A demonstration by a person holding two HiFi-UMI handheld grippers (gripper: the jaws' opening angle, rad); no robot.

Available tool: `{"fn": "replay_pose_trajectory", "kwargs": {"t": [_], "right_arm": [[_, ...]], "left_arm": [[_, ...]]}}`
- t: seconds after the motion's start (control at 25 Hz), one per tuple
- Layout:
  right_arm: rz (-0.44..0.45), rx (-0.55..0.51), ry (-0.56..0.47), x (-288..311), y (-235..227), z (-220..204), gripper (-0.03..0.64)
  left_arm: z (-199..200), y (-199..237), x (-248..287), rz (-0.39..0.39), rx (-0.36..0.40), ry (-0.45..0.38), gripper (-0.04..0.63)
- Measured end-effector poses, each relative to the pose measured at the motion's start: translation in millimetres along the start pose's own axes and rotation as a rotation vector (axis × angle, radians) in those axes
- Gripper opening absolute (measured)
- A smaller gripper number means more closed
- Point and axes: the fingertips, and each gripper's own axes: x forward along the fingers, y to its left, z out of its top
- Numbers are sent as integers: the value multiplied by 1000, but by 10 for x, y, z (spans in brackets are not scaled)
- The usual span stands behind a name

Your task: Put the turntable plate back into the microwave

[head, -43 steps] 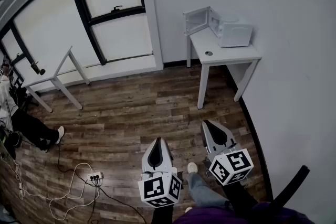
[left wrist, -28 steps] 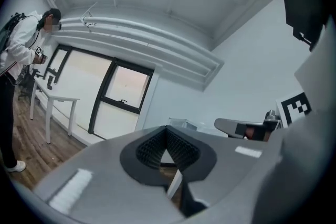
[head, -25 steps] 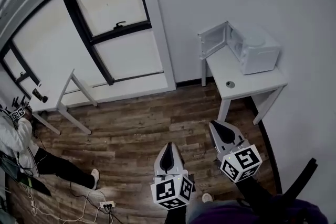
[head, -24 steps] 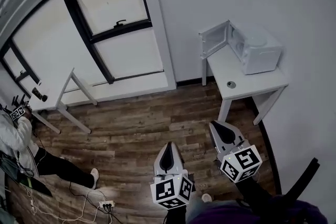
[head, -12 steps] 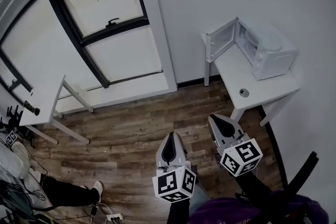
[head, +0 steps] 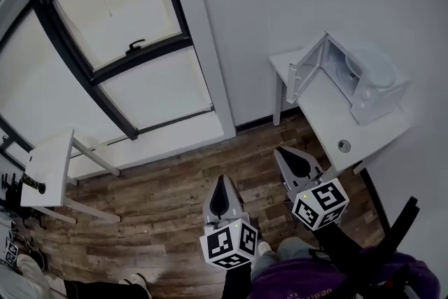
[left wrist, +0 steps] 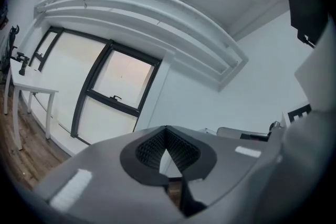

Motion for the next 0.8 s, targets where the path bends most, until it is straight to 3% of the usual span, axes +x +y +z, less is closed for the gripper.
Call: {"fn": "replay_pose_trajectory", "kwargs": {"t": [0.28,0.52,0.8], "right_arm": [[-111,8,34,429,-587,-174,11],[-151,-5,20,1034,-1146,-147,11],[-252,12,-16,1576,-2052,64,11]], "left_arm": [[-256,-39,777,-92,-13,75,5],[-313,-84,1621,-161,6,101,5],[-341,-659,2778,-339,59,156,5]]}}
